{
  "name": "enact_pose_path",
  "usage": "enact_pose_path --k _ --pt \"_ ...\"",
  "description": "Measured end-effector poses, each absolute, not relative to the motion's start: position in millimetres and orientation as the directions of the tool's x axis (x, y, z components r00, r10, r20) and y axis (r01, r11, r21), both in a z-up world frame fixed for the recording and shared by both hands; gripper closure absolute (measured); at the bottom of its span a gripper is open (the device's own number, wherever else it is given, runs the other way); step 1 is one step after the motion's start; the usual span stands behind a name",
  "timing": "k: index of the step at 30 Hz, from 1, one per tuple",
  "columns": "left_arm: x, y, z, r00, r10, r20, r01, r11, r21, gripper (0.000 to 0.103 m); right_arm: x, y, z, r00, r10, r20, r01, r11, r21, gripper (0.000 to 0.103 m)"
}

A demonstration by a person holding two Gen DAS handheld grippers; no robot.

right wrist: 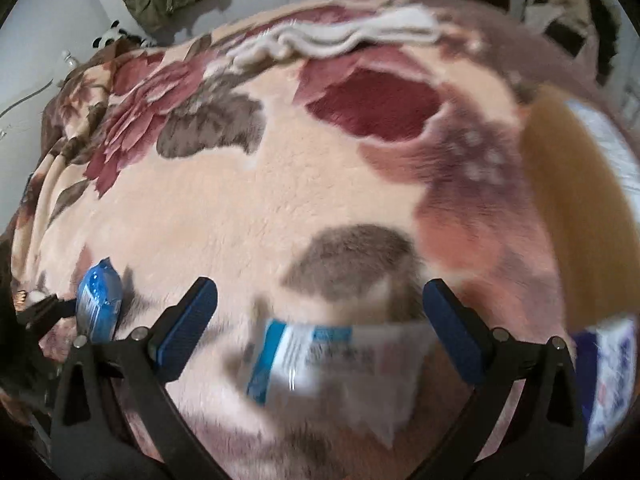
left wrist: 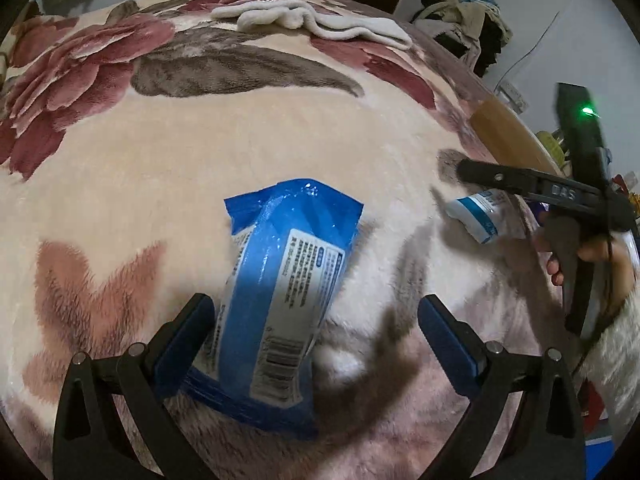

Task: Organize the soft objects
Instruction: 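Grasp the blue wet-wipes packet with the left tool while the right tool grasps the white gauze packet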

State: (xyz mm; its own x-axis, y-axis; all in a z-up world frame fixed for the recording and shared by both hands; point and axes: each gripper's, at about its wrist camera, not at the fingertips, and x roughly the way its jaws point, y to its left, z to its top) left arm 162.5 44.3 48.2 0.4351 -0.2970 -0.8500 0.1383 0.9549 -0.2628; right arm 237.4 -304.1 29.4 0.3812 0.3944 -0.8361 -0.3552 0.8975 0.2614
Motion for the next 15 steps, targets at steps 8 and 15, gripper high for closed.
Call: enact_pose_path --k 8,15 --pt "175.4 58.6 39.7 0.414 -0.347 -0.841 0.08 0.935 -0.346 0.004 195.3 -305.3 24.4 0.203 0.476 -0.856 -0.439 0.826 0.355 0.0" --pt "168.6 62.0 36.4 0.398 -0.279 -0.874 0.002 0.953 -0.303 0.044 156.2 -283.6 20.3 0.326 0.286 -0.901 -0.528 0.846 0.077 0.04"
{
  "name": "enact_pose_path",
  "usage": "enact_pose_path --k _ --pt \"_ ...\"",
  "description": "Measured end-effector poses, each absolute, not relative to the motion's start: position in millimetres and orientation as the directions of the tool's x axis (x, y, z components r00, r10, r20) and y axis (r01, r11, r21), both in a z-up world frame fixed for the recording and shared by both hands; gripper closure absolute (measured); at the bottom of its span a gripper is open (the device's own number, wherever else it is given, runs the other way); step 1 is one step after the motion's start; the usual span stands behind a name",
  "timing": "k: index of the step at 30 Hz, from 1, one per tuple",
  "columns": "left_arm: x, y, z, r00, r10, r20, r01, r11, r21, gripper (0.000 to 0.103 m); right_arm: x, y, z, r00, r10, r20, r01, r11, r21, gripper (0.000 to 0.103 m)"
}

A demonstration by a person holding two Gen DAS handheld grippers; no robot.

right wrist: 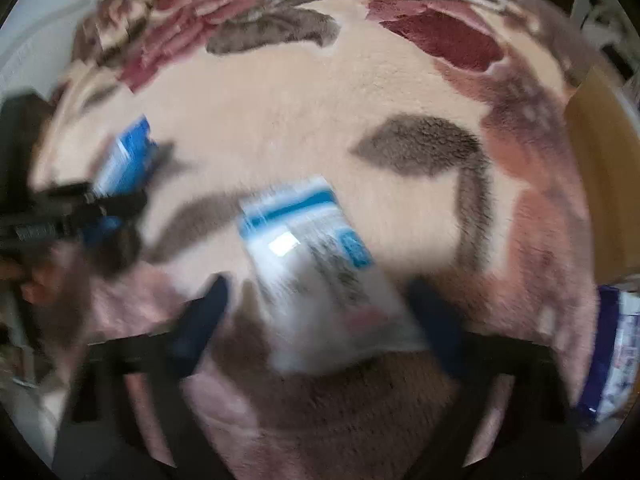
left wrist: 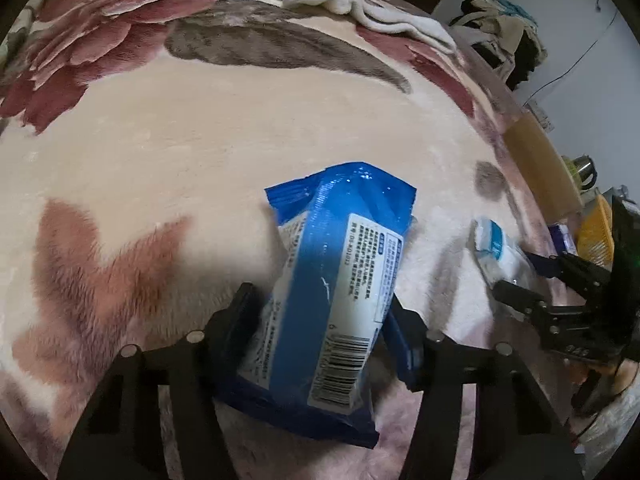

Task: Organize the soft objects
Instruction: 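Grasp the blue wet-wipes packet with the left tool while the right tool grasps the white gauze packet, then carry the blue wipes packet and white gauze packet over the orange basket with both tools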

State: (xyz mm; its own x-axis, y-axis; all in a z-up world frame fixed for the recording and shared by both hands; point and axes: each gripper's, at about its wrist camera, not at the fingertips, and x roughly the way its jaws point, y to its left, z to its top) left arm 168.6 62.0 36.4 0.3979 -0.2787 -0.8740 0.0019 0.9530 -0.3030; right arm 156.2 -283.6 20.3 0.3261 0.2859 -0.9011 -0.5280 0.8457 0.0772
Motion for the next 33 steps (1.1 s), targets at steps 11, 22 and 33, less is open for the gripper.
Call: enact_pose_path --k 11,22,33 --pt "98.0 23.8 57.8 0.418 -0.264 -0.869 0.011 0.958 -0.286 0.046 78.3 -301.8 35.2 0.351 0.361 -0.864 -0.451 0.874 0.182 0.05" --pt "47.8 -21.7 53.5 0.364 -0.198 -0.91 -0.028 0.974 -0.224 0.046 33.5 -321.8 32.5 0.354 0.354 -0.866 -0.376 0.901 0.216 0.05" --pt "28.2 -46.6 47.9 0.358 -0.162 -0.92 -0.033 0.982 -0.186 0.046 9.5 -343.2 34.0 0.388 0.328 -0.861 -0.327 0.923 0.204 0.05"
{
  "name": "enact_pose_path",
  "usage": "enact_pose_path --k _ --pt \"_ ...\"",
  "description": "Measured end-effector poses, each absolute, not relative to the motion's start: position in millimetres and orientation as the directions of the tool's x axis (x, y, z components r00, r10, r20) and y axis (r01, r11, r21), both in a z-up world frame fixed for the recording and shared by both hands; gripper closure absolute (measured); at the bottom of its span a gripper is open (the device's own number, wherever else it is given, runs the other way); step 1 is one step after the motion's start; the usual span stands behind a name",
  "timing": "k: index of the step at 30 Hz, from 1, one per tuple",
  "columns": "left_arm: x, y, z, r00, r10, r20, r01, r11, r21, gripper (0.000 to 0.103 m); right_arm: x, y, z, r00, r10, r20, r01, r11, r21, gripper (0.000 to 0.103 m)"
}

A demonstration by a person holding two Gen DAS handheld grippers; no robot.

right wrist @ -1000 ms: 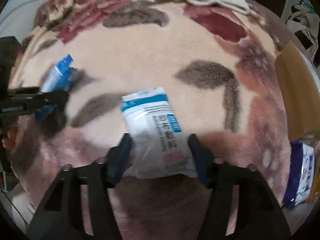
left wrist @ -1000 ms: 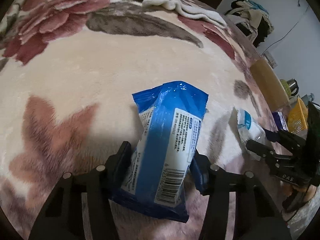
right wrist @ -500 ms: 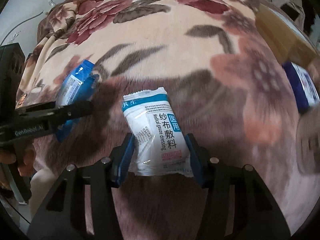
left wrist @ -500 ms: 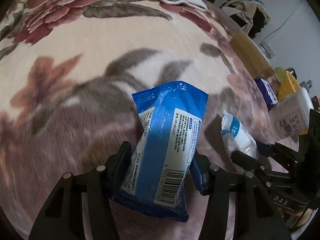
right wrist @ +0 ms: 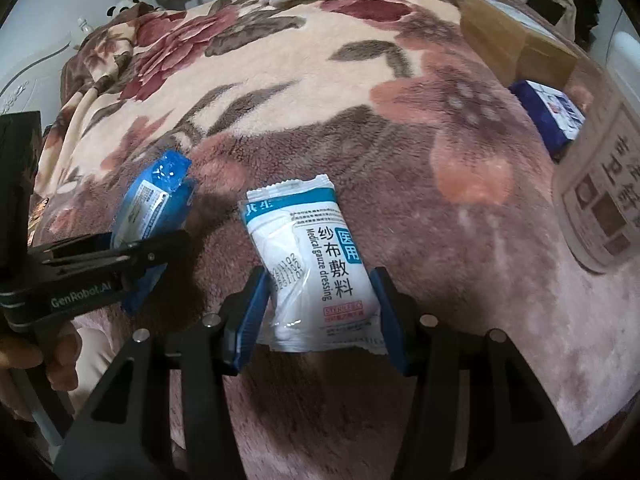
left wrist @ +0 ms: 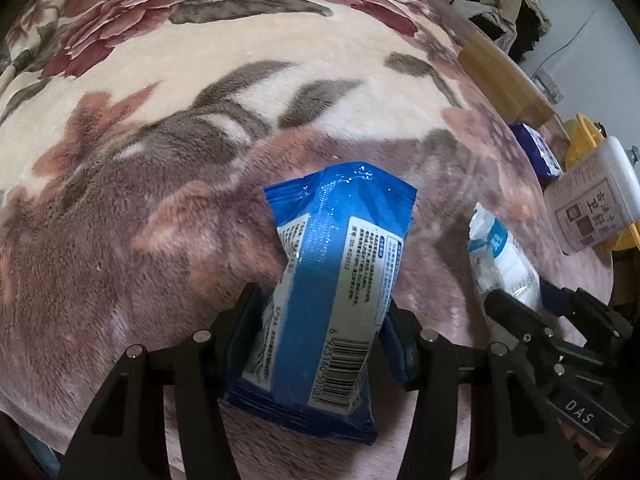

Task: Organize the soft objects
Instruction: 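Carry the blue wipes packet and white gauze packet over the orange basket with both tools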

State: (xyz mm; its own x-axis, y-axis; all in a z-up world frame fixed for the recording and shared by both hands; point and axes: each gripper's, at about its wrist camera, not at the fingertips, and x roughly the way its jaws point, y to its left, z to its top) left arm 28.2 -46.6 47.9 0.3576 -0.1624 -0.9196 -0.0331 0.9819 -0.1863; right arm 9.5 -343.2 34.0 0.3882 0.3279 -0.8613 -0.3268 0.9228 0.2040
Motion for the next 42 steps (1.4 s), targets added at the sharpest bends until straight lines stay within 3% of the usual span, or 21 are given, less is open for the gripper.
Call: enact_pose_path --k 27,42 --pt "25.0 -136.7 76.4 0.38 -0.222 -0.898 0.107 0.975 -0.196 0.046 0.2 -427.1 80.2 0.498 0.266 -0.825 -0.229 0.958 0.171 0.05" --pt "40.3 -173.2 118.7 0.442 -0.243 -0.863 0.16 0.969 -0.19 0.046 -4.4 -454.8 116.7 0.566 0.279 -0.776 -0.222 0.958 0.182 0.05"
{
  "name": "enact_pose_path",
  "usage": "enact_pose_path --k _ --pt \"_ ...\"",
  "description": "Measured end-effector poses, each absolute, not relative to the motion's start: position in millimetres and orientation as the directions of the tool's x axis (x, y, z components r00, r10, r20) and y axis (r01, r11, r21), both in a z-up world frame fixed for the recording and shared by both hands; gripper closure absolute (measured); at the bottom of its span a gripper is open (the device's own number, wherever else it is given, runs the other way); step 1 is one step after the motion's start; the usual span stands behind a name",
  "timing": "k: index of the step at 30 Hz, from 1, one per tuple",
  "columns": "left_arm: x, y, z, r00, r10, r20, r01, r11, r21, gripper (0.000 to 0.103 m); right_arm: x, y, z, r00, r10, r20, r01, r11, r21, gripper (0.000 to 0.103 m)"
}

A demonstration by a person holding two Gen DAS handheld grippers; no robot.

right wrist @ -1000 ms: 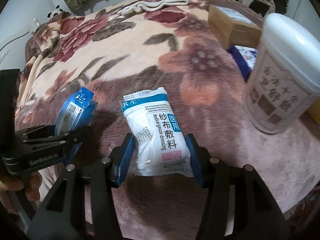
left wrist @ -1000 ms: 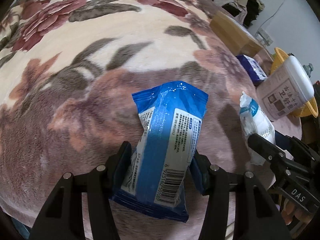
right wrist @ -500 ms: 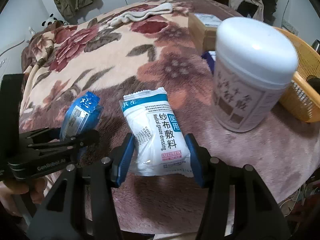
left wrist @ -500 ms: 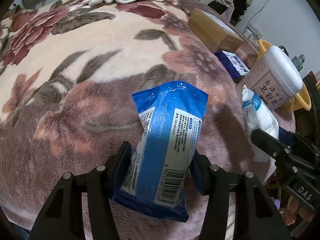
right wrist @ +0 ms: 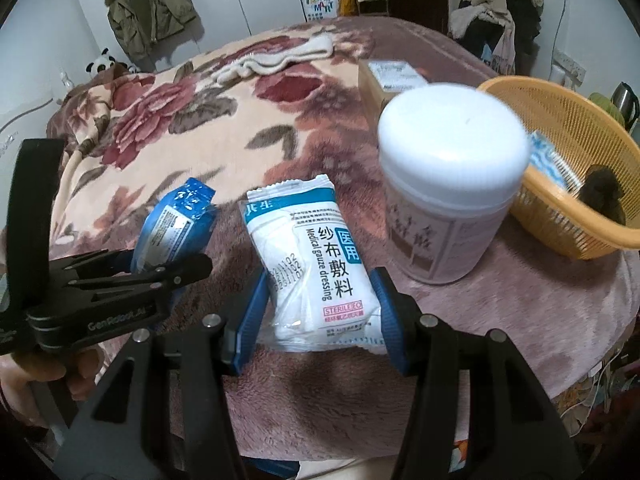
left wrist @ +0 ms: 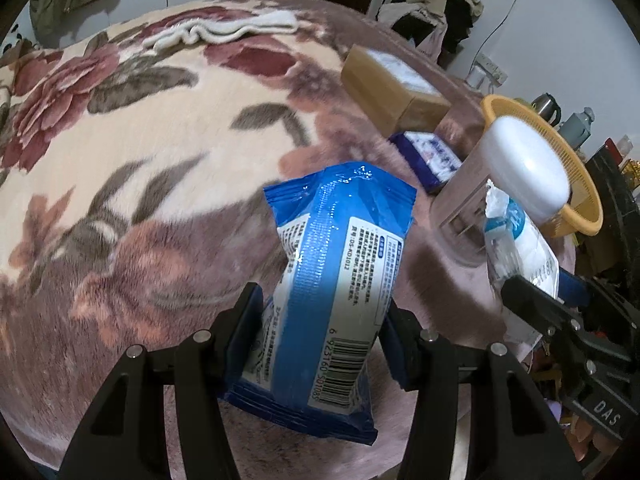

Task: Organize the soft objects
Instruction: 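Carry the blue wipes packet and white gauze packet over the orange basket with both tools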

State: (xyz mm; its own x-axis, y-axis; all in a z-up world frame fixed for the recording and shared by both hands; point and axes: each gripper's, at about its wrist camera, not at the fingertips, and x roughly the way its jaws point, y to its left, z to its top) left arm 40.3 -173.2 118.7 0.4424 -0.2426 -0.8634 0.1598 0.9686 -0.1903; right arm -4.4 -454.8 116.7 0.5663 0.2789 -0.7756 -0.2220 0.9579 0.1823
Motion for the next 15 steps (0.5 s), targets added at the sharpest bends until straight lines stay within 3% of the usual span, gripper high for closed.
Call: enact_pose_path --k 15 --pt "63.0 -225.8 173.6 0.499 -0.289 -0.817 0.227 0.953 -0.199 0.046 8.4 -501.8 164.2 0.662 0.254 -0.705 -0.162 0.967 0.197 0.05"
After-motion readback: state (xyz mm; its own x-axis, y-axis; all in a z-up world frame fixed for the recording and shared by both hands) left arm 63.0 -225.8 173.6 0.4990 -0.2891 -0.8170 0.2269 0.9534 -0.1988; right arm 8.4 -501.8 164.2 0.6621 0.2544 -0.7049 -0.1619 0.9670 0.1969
